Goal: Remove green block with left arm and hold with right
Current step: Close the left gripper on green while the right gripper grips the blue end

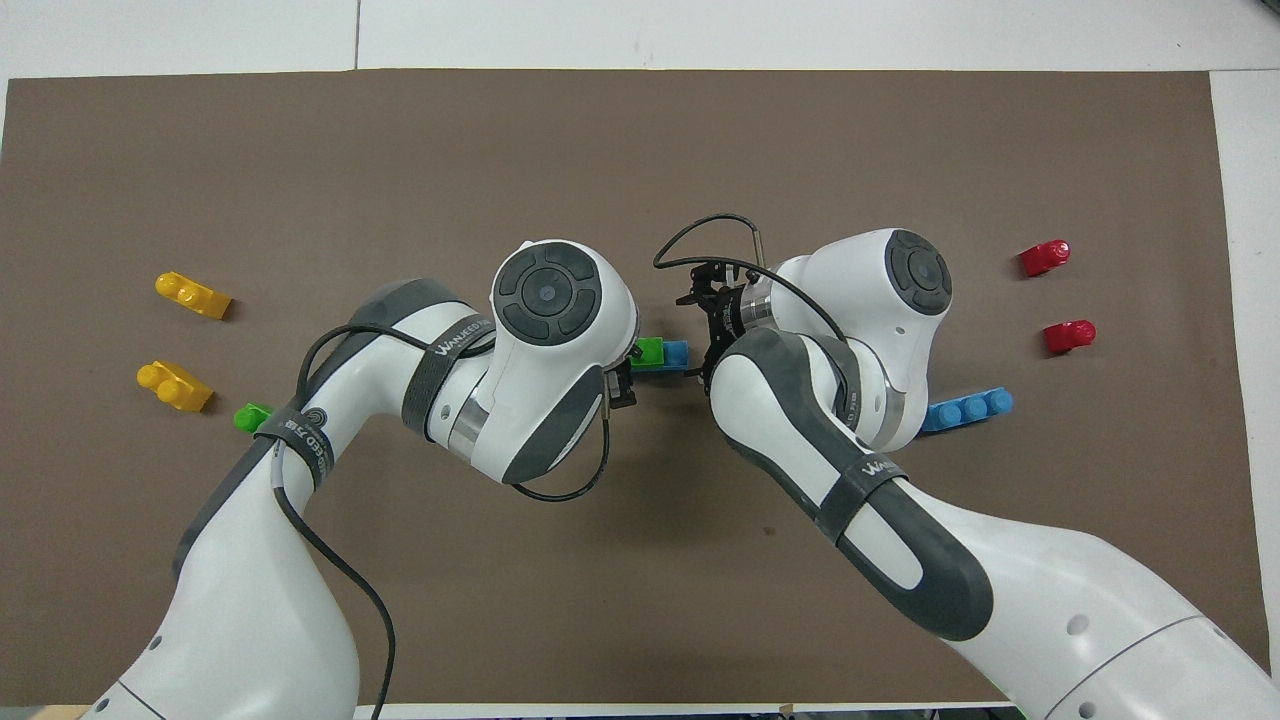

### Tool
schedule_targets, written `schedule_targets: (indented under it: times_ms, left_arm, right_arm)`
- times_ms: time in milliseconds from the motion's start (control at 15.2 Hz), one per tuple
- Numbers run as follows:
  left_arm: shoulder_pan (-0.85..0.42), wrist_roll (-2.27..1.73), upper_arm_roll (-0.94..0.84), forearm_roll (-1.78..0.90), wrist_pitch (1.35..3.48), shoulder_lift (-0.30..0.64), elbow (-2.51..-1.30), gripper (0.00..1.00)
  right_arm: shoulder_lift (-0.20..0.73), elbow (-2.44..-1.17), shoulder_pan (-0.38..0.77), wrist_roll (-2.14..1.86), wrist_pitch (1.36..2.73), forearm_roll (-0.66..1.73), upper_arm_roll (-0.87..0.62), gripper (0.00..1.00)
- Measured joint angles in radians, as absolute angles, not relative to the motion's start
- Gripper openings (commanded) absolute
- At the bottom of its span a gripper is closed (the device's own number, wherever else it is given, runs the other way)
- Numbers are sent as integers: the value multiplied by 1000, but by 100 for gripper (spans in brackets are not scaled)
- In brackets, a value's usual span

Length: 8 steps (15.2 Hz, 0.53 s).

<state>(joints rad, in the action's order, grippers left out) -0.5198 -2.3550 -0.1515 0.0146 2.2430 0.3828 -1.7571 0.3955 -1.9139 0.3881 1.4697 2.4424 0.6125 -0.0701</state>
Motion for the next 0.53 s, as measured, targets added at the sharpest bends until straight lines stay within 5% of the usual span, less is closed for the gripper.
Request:
schedule_targets:
  times_ms: [527]
  left_arm:
    - [-521,-2360,-152,15,2247,398,-1760,100]
  right_arm:
    - [439,-1916,424,1470,2526,638,-70,82]
